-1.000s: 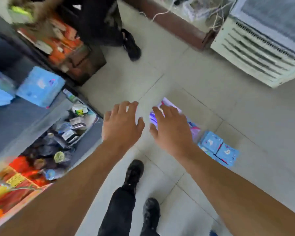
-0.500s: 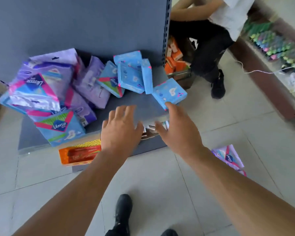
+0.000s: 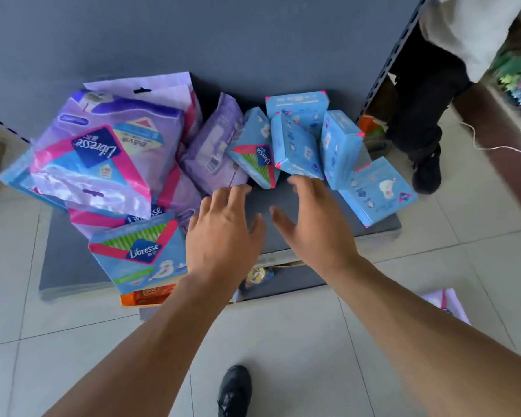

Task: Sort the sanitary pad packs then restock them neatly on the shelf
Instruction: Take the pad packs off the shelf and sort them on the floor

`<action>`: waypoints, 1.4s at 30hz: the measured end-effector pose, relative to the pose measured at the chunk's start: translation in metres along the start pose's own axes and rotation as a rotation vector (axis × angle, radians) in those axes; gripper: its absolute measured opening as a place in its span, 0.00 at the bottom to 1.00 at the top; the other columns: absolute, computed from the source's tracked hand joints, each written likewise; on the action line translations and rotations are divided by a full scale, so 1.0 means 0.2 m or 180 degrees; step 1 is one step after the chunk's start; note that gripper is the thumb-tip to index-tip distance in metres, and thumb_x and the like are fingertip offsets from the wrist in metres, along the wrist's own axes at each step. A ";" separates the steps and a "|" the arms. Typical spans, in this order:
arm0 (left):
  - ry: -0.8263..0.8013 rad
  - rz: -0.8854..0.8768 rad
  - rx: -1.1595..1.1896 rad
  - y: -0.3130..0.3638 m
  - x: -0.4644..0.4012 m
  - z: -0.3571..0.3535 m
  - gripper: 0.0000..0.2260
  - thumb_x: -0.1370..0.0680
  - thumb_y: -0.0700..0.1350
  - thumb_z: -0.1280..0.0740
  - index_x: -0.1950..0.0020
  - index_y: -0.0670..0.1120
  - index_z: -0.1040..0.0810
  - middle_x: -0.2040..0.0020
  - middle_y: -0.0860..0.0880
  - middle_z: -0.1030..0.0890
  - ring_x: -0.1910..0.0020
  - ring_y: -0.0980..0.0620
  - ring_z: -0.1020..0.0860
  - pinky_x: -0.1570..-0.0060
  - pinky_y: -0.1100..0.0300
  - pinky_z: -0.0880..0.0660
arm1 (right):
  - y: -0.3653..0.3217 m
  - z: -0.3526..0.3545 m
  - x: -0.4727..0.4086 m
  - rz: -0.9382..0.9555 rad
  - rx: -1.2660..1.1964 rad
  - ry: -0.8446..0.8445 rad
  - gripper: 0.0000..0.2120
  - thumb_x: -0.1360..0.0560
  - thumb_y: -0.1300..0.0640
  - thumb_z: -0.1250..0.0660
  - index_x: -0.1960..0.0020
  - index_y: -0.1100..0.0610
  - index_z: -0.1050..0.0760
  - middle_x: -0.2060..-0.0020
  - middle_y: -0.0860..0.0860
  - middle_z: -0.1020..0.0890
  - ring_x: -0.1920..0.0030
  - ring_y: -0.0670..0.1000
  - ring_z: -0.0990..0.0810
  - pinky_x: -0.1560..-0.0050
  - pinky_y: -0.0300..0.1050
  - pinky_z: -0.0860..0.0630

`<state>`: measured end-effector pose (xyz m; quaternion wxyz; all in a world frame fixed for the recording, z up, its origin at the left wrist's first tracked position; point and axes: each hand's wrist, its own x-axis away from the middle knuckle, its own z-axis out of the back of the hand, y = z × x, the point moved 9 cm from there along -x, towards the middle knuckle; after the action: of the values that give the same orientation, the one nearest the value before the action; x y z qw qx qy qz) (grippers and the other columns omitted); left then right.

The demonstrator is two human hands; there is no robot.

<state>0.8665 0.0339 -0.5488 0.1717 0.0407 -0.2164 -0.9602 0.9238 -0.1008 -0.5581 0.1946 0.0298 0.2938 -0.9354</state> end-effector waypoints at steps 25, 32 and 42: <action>0.1118 0.1302 0.1787 -0.74 0.04 0.57 0.25 0.26 0.62 0.31 0.39 0.48 0.31 0.43 0.51 0.25 0.47 0.55 0.24 0.50 0.62 0.31 | -0.67 -0.31 -0.32 -0.1532 -0.2729 0.0226 0.13 0.26 0.45 0.29 0.56 0.54 0.26 0.60 0.49 0.18 0.59 0.49 0.18 0.58 0.46 0.23; -0.0279 0.0329 0.3773 -0.23 -0.10 0.35 0.09 0.24 0.42 0.29 0.44 0.45 0.19 0.49 0.45 0.15 0.51 0.43 0.16 0.52 0.46 0.19 | -0.38 -0.20 -0.02 -0.1737 -0.3727 -0.0400 0.12 0.23 0.42 0.35 0.51 0.51 0.23 0.62 0.48 0.17 0.63 0.46 0.18 0.62 0.44 0.25; -0.3076 -0.0068 0.1767 0.19 0.01 -0.04 0.28 0.43 0.53 0.22 0.43 0.52 0.20 0.50 0.56 0.15 0.50 0.56 0.17 0.47 0.56 0.22 | 0.29 0.36 0.11 -0.1263 -0.2715 -0.0676 0.22 0.33 0.47 0.27 0.40 0.49 0.24 0.50 0.48 0.16 0.51 0.44 0.18 0.51 0.39 0.23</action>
<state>0.8771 -0.0018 -0.5400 0.0260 -0.3583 -0.5148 -0.7784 0.9297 -0.1927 -0.5346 0.0362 -0.2050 0.6298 -0.7484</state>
